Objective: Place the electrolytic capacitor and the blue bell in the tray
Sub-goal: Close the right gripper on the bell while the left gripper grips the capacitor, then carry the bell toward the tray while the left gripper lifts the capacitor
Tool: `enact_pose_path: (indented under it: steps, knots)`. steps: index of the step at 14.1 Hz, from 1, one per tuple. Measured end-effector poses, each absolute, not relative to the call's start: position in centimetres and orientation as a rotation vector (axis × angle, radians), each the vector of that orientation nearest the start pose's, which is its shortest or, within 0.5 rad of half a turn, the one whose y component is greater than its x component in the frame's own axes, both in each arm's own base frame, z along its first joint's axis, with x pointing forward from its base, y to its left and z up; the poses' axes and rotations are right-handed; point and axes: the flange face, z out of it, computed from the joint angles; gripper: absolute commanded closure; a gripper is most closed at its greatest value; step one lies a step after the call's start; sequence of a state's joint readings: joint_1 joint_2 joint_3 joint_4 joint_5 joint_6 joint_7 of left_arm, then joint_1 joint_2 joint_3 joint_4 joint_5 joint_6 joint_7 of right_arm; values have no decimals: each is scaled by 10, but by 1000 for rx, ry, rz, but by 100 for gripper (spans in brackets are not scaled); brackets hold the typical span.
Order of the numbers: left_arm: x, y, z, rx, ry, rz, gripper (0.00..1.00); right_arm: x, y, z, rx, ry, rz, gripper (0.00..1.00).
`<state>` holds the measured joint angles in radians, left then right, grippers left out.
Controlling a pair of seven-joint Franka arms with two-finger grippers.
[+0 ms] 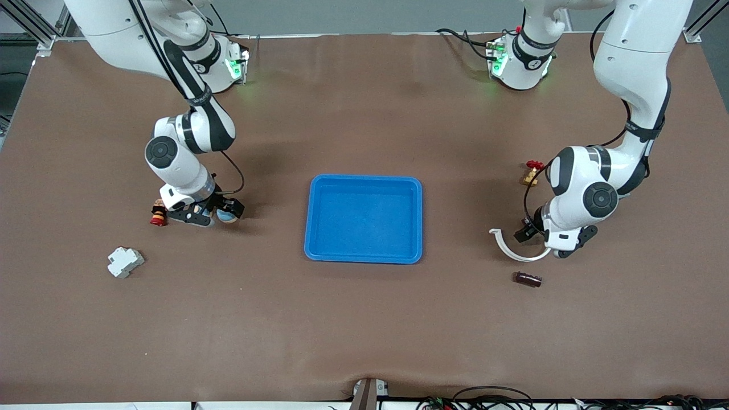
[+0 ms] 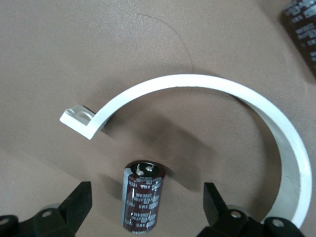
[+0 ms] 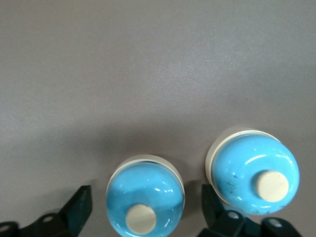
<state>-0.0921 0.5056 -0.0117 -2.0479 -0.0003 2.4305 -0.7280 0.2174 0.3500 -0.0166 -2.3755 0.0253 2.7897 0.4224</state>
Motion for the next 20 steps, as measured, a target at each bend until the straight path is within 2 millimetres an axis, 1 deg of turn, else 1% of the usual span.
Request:
enact_pose_path:
  steps: [1, 2, 3, 4, 5, 7, 8, 11, 13, 15, 17, 18, 19, 20]
  knots:
    - [578, -61, 179, -2943, -951, 177, 37, 502, 103, 183, -3093, 374, -96, 36]
    - [578, -61, 179, -2943, -950, 177, 48, 502, 105, 184, -3092, 369, -99, 60]
    - [578, -61, 179, -2944, -950, 177, 56, 503, 106, 184, -3091, 369, -101, 81]
    - [578, -61, 179, -2944, -950, 177, 67, 503, 106, 185, -3090, 371, -102, 97]
    - [578, -61, 179, -2943, -952, 177, 78, 504, 107, 185, -3090, 372, -104, 100]
    - [578, -62, 179, -2933, -982, 176, 91, 504, 109, 185, -3090, 367, -105, 100]
    - [578, -64, 179, -2930, -992, 176, 93, 504, 110, 185, -3090, 364, -105, 100]
    - [579, -71, 181, -2934, -1000, 172, 93, 503, 116, 186, -3088, 368, -107, 100]
    - [580, -76, 182, -2930, -1014, 167, 94, 505, 130, 190, -3078, 394, -118, 100]
    - [583, -83, 186, -2924, -1040, 152, 95, 507, 157, 197, -3074, 438, -89, 100]
    - [585, -95, 191, -2922, -1046, 146, 96, 510, 192, 209, -3076, 501, -35, 100]
    - [587, -100, 196, -2917, -1039, 163, 96, 511, 212, 218, -3074, 535, -18, 100]
    - [591, -105, 206, -2907, -1028, 195, 96, 511, 233, 226, -3069, 570, -11, 100]
    - [597, -111, 220, -2893, -1022, 233, 96, 511, 252, 234, -3062, 605, -8, 100]
